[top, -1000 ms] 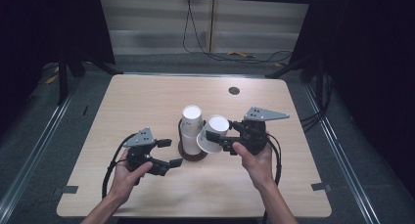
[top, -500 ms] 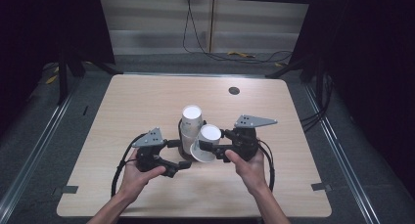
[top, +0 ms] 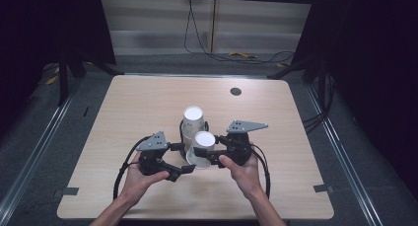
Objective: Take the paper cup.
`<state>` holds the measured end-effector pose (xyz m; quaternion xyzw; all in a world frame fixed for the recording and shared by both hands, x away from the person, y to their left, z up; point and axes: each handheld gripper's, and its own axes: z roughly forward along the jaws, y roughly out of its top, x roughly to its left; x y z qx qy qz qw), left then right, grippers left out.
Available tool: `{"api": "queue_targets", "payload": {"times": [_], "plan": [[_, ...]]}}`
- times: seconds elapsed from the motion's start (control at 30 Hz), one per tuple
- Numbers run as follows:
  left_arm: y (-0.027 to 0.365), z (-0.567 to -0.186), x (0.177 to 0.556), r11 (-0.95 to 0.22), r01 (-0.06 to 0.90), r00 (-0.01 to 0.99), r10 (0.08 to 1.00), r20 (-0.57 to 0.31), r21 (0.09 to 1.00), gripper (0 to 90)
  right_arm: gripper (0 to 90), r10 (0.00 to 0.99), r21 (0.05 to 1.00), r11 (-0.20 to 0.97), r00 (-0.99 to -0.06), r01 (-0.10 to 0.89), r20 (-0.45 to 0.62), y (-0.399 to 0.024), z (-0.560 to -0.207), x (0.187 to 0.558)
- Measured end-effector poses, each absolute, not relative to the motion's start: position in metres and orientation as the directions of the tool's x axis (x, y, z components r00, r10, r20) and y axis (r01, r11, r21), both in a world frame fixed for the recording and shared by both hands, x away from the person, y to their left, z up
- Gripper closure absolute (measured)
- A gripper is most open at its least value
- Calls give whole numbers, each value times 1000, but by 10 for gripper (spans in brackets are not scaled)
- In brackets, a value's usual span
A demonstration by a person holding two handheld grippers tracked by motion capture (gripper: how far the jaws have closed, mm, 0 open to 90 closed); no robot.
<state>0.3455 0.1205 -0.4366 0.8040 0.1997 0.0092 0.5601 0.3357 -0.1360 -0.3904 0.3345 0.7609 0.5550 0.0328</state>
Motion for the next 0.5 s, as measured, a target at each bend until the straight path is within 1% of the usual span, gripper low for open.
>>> {"api": "queue_targets", "payload": {"times": [0.2,0.5], "plan": [[120,-436,345,-296,304,926,317,-207,906,157,347,552,869,169,-775,465,307,-127,-394,334],[117,-438,344,-308,306,929,306,-211,901,169,348,539,863,180,-781,472,315,-121,-396,333]]}}
